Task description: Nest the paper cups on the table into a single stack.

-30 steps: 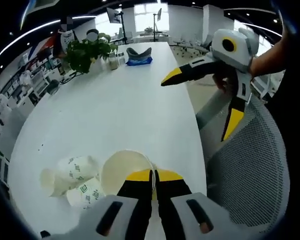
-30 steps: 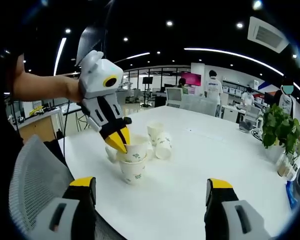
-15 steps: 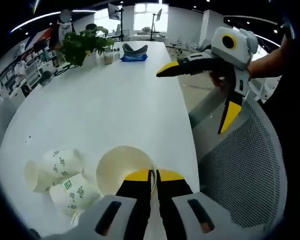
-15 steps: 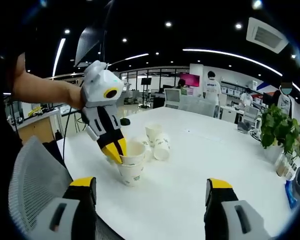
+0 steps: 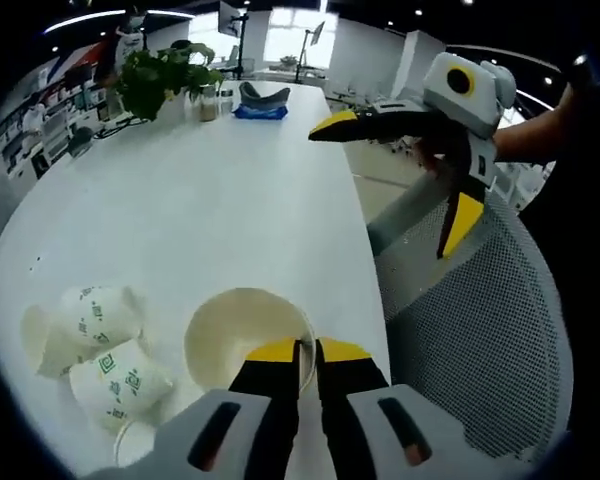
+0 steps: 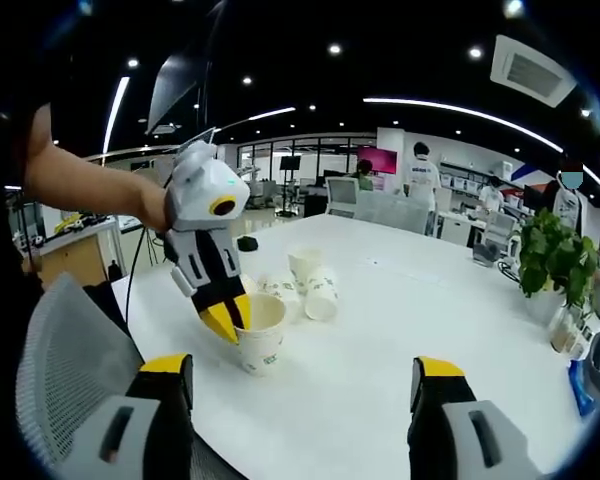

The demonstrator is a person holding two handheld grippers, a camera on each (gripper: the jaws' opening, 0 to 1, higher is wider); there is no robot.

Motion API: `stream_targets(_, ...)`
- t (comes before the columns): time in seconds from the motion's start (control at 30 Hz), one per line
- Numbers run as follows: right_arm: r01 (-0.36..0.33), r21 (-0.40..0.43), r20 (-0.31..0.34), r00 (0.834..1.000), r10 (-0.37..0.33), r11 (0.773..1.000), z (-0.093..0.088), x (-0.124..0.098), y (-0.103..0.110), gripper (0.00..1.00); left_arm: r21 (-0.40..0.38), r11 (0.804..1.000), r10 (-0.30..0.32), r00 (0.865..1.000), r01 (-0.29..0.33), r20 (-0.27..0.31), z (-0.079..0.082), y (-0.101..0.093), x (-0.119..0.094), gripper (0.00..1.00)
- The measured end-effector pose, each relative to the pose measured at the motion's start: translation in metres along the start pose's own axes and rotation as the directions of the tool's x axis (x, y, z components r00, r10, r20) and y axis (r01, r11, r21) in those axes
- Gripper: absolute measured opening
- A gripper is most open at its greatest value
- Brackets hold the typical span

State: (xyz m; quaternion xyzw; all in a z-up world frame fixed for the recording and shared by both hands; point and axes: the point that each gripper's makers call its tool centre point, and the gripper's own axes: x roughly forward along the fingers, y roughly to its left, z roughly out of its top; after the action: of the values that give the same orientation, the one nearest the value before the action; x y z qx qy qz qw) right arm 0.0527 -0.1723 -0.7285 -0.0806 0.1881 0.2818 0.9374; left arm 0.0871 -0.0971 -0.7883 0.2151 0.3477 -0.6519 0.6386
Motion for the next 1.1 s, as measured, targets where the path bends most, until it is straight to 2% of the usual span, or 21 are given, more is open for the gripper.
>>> stream_targets(0.2,-0.018,-0.001,-0.003,1.000,0.018,1.000,0.000,0.000,0.005,0.91,0.005,1.000,-0.002,1.000,0.002,-0.005,-0.001,-0.001,0.001,0.04)
stream_targets(0.37,-0.036,-0.003,-0.003,0.999,0.036,0.999,0.000,0.001,0.007,0.91,0.048,0.999,0.003,1.000,-0.002,-0.020,-0.002,-0.002,0.002,0.05)
stream_targets(0.53,-0.031,-0.003,0.001,1.000,0.031,1.000,0.001,0.000,0.006,0.91,0.098,0.995,0.012,1.000,-0.011,-0.014,-0.001,-0.004,-0.003,0.13)
stream_targets(0.77,-0.026,0.003,0.009,1.000,0.026,1.000,0.002,0.000,0.005,0.91,0.109,0.994,-0.004,1.000,0.001,0.030,0.007,-0.007,-0.018,0.16)
stream_targets(1.1,-0.031,0.010,0.009,0.999,0.030,0.999,0.003,0.000,0.005,0.92,0.081,0.996,0.035,0.987,-0.048,0.158,0.026,0.008,-0.054,0.22)
